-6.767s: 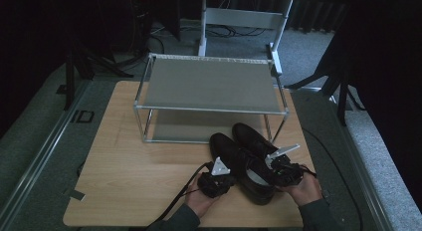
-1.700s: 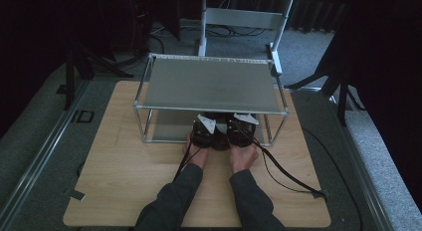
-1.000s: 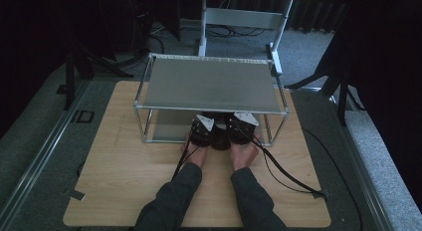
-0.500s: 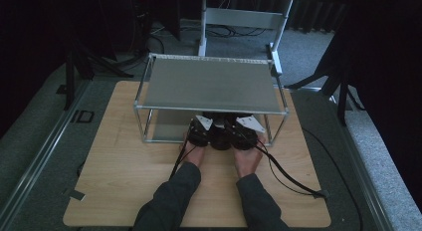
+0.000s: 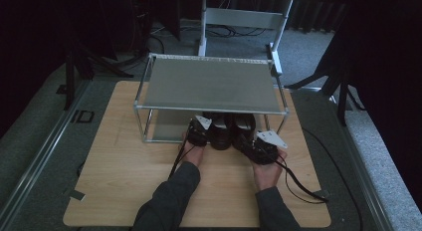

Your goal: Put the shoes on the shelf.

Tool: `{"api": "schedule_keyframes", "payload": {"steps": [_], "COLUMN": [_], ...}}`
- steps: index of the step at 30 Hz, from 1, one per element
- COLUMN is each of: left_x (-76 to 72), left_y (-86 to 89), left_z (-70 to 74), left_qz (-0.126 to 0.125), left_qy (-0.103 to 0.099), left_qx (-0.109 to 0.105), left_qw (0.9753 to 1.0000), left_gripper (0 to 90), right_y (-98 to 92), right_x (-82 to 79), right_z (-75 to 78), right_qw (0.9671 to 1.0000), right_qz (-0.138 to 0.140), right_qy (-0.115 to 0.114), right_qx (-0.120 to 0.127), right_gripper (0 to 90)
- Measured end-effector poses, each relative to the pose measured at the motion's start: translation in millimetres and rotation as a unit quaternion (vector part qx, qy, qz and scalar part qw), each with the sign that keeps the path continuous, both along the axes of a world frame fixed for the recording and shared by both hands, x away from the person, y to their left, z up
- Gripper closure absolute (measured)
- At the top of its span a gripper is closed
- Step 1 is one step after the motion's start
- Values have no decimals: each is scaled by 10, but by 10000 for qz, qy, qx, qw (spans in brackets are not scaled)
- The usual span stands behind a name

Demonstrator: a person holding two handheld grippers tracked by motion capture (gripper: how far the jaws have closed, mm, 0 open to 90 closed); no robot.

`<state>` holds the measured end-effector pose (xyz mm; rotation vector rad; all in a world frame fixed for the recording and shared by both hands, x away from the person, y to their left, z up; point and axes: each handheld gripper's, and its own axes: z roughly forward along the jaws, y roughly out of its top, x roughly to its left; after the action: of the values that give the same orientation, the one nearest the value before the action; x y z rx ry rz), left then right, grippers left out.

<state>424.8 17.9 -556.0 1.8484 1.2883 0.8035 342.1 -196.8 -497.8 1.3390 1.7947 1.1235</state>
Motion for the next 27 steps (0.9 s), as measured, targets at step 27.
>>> {"api": "schedule_keyframes", "payload": {"steps": [27], "left_x": [39], "left_y": [104], "left_z": [23], "left_qz": [-47], "left_qy": [137], "left_qx": [-289], "left_qw": [9995], "left_gripper": [852], "right_y": [10], "right_x": [226], "right_z": [-344], "right_qw": [9971], "right_qz": [490], "right_qy": [588], "right_qx": [-19], "right_gripper": [380]}}
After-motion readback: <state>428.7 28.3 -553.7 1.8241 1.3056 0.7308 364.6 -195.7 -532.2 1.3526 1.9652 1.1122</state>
